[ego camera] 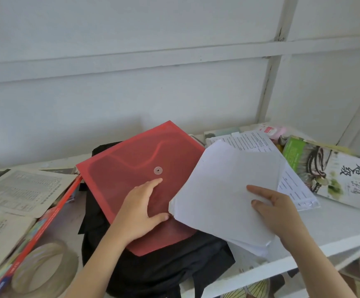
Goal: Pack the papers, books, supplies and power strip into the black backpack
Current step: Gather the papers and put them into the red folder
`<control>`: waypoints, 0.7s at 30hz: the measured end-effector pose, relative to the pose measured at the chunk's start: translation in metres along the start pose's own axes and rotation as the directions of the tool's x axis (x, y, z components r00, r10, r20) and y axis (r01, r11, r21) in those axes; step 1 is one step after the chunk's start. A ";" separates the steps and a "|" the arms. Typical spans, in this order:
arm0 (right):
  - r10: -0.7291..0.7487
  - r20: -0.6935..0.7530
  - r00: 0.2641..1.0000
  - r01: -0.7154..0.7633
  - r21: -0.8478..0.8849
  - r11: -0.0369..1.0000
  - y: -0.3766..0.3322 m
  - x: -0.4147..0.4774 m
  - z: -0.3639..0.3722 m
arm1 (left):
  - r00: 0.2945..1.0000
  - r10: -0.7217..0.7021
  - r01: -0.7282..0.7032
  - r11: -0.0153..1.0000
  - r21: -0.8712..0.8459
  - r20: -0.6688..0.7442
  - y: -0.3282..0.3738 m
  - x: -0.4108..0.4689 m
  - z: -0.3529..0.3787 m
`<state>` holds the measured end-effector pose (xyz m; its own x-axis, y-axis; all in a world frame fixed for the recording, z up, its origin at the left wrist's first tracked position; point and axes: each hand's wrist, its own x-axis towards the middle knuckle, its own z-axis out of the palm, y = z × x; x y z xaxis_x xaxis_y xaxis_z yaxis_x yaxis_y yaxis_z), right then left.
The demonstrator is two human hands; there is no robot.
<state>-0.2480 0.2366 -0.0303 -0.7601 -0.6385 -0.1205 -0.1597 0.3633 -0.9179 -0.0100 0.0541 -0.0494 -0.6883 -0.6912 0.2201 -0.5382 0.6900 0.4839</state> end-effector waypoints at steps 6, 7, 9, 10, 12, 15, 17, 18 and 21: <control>-0.033 -0.021 0.999 0.031 -0.069 0.997 -0.005 -0.003 -0.002 | 0.996 0.093 -0.092 0.990 0.104 -0.006 -0.009 0.011 0.003; -0.036 -0.024 0.999 0.035 -0.076 0.996 -0.006 -0.003 -0.001 | 0.994 0.108 -0.105 0.987 0.118 -0.015 -0.011 0.013 0.004; -0.043 -0.030 0.999 0.041 -0.085 0.996 -0.007 -0.004 0.001 | 0.991 0.130 -0.125 0.980 0.154 -0.024 -0.015 0.016 0.006; -0.047 -0.033 0.998 0.044 -0.088 0.995 -0.007 -0.004 0.001 | 0.991 0.135 -0.129 0.977 0.170 -0.024 -0.016 0.018 0.007; -0.054 -0.040 0.998 0.051 -0.089 0.995 -0.008 -0.004 0.001 | 0.992 0.126 -0.120 0.976 0.183 -0.021 -0.017 0.022 0.008; -0.071 -0.053 0.996 0.065 -0.094 0.993 -0.012 -0.002 0.002 | 0.995 0.100 -0.092 0.976 0.198 -0.026 -0.016 0.030 0.009; -0.082 -0.062 0.995 0.076 -0.102 0.992 -0.015 -0.002 0.001 | 0.996 0.081 -0.072 0.973 0.218 -0.030 -0.017 0.036 0.009; -0.088 -0.066 0.994 0.081 -0.105 0.991 -0.017 -0.002 0.001 | 0.997 0.073 -0.064 0.971 0.232 -0.030 -0.017 0.039 0.010; -0.103 -0.075 0.992 0.094 -0.124 0.988 -0.021 -0.002 -0.001 | 0.998 0.061 -0.050 0.959 0.277 -0.032 -0.019 0.046 0.011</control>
<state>-0.2441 0.2307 -0.0106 -0.7845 -0.6201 0.0037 -0.3069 0.3830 -0.8713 -0.0369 0.0110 -0.0580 -0.7043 -0.6541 0.2759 -0.6168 0.7562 0.2183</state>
